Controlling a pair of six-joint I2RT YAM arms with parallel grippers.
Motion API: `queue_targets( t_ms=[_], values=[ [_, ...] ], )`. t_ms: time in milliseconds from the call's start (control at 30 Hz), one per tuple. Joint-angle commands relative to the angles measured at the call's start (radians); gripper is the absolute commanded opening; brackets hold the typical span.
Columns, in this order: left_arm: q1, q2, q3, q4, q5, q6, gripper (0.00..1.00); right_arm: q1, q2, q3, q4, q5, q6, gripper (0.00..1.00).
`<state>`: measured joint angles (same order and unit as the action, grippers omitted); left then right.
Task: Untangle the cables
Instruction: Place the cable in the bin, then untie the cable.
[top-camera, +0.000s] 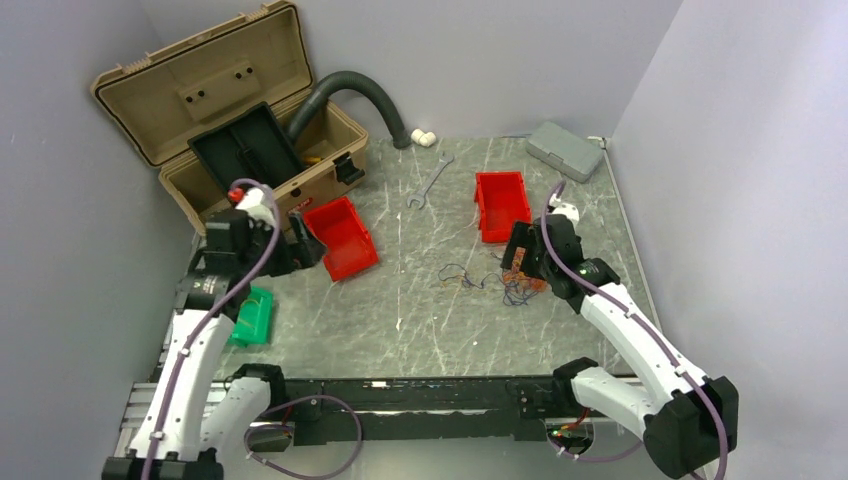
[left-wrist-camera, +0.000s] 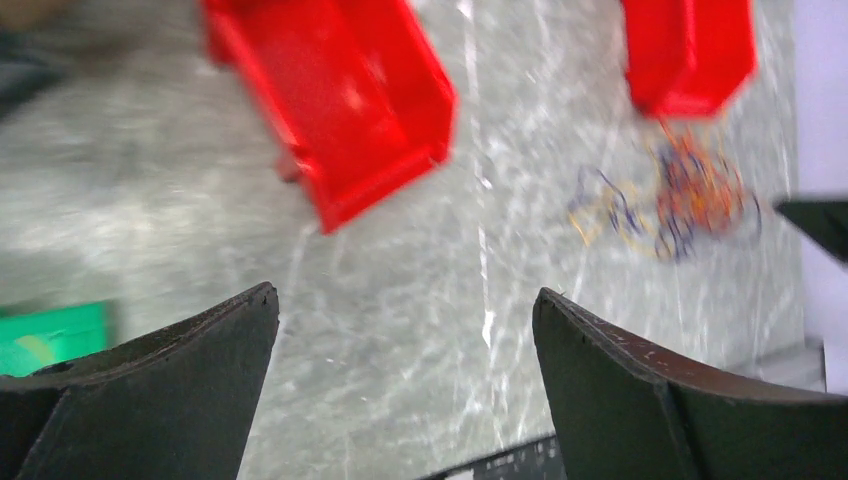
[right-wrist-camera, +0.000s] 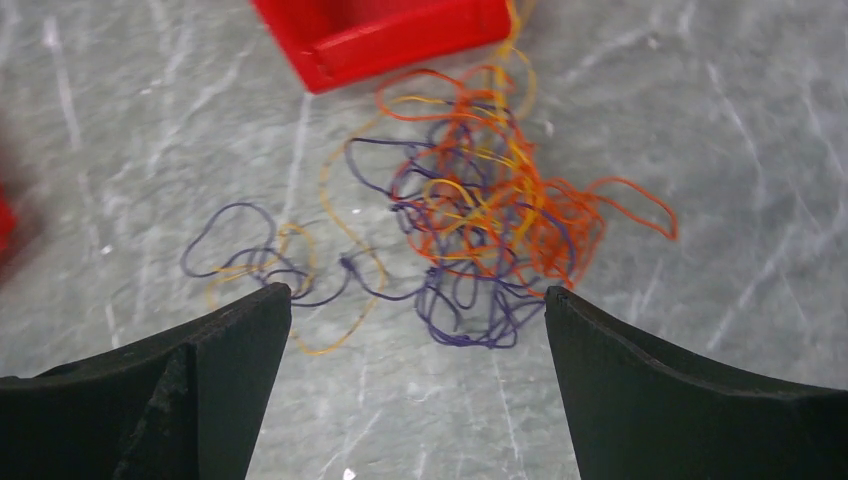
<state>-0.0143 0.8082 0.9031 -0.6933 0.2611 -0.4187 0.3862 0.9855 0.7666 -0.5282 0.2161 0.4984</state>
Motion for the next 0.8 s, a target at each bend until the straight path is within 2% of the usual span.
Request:
queue_targets(
  t_ms=[0,167,333,400,433,467,500,567,667,767],
  values=[
    [-0.161,-0.018,-0.049,0.140,0.114,0.050,0.99,-0.027,-0.007,-0.048,-0.022,0.147,0.108,0.99],
    [-0.338,0.033,-0.057,0.173,0.097,0.094,0.99,-0.042,0.067,-0.067,0.037,0.145,0.138,0.93],
    [-0.436,0.068,-0.097,0.238,0.103,0.079,0.99,-0.044,0.153,-0.064,0.073,0.170,0.182,0.84],
    [-0.457,0.068,-0.118,0.274,0.130,0.062,0.99,-0.044,0.167,-0.071,0.091,0.164,0.188,0.73],
    [-0.466,0.070,-0.124,0.288,0.137,0.053,0.99,-0.043,0.167,-0.071,0.094,0.162,0.188,0.63],
    [-0.472,0.071,-0.129,0.300,0.144,0.047,1.00,-0.035,0.165,-0.065,0.089,0.151,0.176,0.49],
    [-0.479,0.072,-0.134,0.315,0.154,0.039,0.99,-0.016,0.160,-0.056,0.086,0.155,0.160,0.30],
    [-0.487,0.071,-0.151,0.349,0.175,0.026,0.99,0.045,0.149,-0.027,0.056,0.212,0.145,0.00],
    [-0.489,0.075,-0.172,0.387,0.206,0.031,0.99,0.140,0.143,0.040,0.033,0.168,0.081,0.00],
    [-0.489,0.089,-0.161,0.378,0.233,0.069,1.00,0.234,0.132,0.084,0.070,-0.009,0.026,0.00]
  ],
)
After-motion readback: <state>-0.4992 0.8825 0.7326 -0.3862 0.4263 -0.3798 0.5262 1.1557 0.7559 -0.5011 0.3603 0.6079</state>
